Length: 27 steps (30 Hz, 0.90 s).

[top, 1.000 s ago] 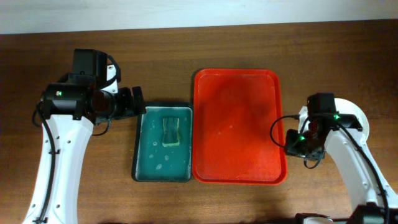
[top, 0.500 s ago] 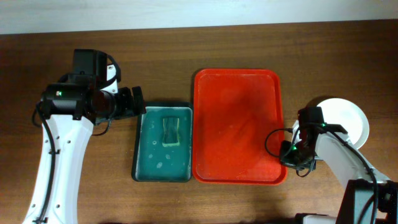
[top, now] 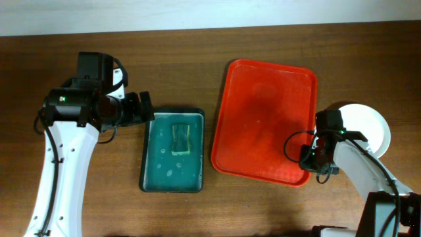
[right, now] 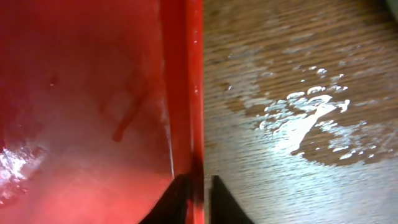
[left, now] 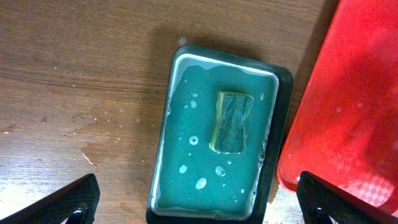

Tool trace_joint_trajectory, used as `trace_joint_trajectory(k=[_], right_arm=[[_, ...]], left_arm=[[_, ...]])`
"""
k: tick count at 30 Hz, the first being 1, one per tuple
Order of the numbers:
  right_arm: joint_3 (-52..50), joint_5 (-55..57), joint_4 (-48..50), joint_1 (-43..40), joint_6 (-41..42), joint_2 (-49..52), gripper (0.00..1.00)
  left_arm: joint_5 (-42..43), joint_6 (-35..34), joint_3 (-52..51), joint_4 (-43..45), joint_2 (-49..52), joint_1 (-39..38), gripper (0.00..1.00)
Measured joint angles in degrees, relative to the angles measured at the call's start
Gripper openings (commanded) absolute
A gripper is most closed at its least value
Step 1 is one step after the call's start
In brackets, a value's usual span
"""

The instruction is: Clean dirty plates on tray and stack at the side

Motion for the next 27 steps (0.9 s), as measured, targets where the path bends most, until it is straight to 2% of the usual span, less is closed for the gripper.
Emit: trace_joint_trajectory(k=[1,3,7,8,14,18,20,22,27], right_arm=[[0.0,-1.0,-0.2,0.0,-0.8,0.1,0.37],[0.0,-4.2,-0.7,0.0,-2.0,0.2,0.38],[0.0,-7.7,-3.6,0.0,-2.4,0.3,0.24],[-0.1,-8.3,-3.9,0.0,-2.5,0.3,0.24],[-0.9,-9.6,-3.9,-0.3,-2.3,0.3,0.24],[3.3,-10.4,-7.4,-0.4,-0.9,0.1,0.24],[5.5,-12.3,-10.3,-0.4,-0.3,-0.2,0.25],[6.8,-15.7,-12.8,-0.4,0.0,-0.3,0.31],[7.1,-24.1,-19.0,0.0,1.3,-0.3,0.28]], left_arm=[[0.0,0.0,0.0,0.0,0.0,0.0,0.99],[0.0,0.0,0.0,0.0,0.0,0.0,0.99],[0.0,0.0,0.0,0.0,0.0,0.0,0.99],[0.0,0.0,0.0,0.0,0.0,0.0,0.99],[0.0,0.0,0.0,0.0,0.0,0.0,0.99],[0.0,0.0,0.0,0.0,0.0,0.0,0.99],[0.0,0.0,0.0,0.0,0.0,0.0,0.99],[0.0,0.0,0.0,0.0,0.0,0.0,0.99],[0.0,0.0,0.0,0.0,0.0,0.0,0.99]])
